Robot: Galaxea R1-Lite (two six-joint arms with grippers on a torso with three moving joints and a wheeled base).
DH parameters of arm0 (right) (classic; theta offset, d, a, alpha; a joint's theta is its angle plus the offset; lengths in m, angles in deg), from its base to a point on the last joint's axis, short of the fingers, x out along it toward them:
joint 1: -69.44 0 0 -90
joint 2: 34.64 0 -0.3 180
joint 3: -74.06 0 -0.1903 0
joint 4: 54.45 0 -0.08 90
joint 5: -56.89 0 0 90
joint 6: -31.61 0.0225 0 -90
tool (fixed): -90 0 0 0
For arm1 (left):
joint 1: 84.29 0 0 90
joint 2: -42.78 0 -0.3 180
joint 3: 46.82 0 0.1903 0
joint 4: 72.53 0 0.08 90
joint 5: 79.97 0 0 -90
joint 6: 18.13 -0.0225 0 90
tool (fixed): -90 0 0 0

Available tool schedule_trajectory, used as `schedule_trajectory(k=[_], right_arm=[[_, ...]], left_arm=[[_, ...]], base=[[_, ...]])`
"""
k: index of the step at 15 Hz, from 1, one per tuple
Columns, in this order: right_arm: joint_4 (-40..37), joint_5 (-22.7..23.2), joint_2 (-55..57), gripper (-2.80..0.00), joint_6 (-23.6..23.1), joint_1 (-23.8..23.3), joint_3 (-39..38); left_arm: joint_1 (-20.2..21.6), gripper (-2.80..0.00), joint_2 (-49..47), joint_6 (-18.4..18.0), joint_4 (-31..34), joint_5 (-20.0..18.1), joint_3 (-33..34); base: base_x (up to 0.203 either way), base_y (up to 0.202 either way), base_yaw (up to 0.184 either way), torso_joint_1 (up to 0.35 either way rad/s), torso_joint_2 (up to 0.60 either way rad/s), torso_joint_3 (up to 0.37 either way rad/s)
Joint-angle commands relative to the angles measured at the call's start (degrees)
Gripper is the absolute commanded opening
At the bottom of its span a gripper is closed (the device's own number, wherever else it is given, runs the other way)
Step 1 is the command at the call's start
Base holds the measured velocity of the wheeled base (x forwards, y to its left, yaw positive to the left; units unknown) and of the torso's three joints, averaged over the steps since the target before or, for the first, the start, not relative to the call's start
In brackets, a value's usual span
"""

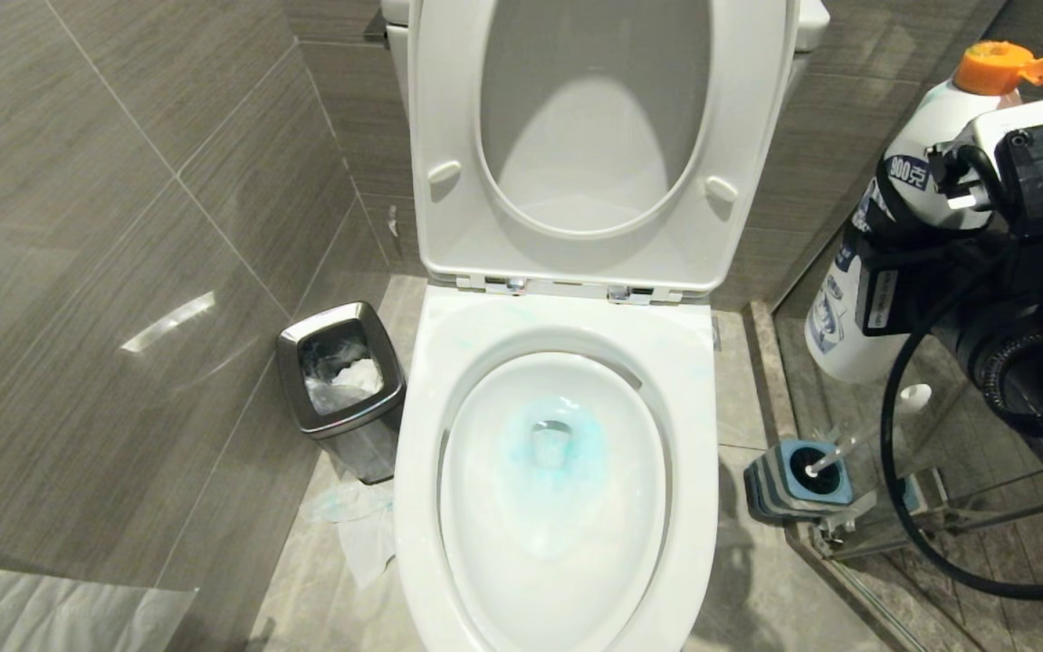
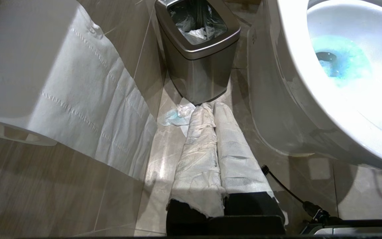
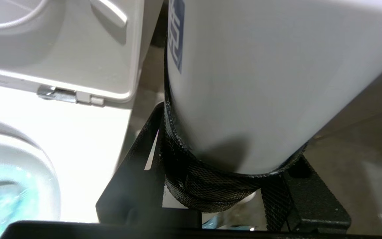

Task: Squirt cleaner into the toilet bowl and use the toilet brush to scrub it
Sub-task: Place the cleaning agent on the floor

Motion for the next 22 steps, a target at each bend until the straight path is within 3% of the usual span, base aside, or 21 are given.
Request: schedule_trajectory(k=[1,4,7,9,14,18,22], right_arm=[[-5.7,6.4,-2.0,-2.80,6.0,-4.7,-0.2],[-14.8,22.7,-5.3,-2.80,11.5,-13.6,-0.4],[-17.8,38.6,-5.4,-2.80,13.0,-24.2,-0.5],[-17.5,43.7,-2.1,-2.80,13.0,-29.3,0.1],[-3.7,44.0,12.2,-2.80,11.2,-30.6,1.1],[10.6,39.1,26.4,-2.80,8.6,-29.5,6.1],[13.4,33.7,30.6,-2.80,8.1,-25.1,8.3]], left_arm=[[0.0,-2.80,0.0,0.0,-0.1,0.0,0.0],[0.0,-2.80,0.0,0.0,-0.1,0.0,0.0],[0.0,-2.80,0.0,0.0,0.0,0.0,0.0],[0.0,-2.80,0.0,0.0,-0.1,0.0,0.0],[0.0,-2.80,0.0,0.0,0.0,0.0,-0.1],[0.0,-2.80,0.0,0.0,0.0,0.0,0.0],[0.0,-2.80,0.0,0.0,0.0,0.0,-0.1]], base=[[0.000,0.000,0.000,0.000,0.00,0.000],[0.000,0.000,0.000,0.000,0.00,0.000],[0.000,0.000,0.000,0.000,0.00,0.000],[0.000,0.000,0.000,0.000,0.00,0.000],[0.000,0.000,0.000,0.000,0.00,0.000],[0.000,0.000,0.000,0.000,0.00,0.000],[0.000,0.000,0.000,0.000,0.00,0.000]])
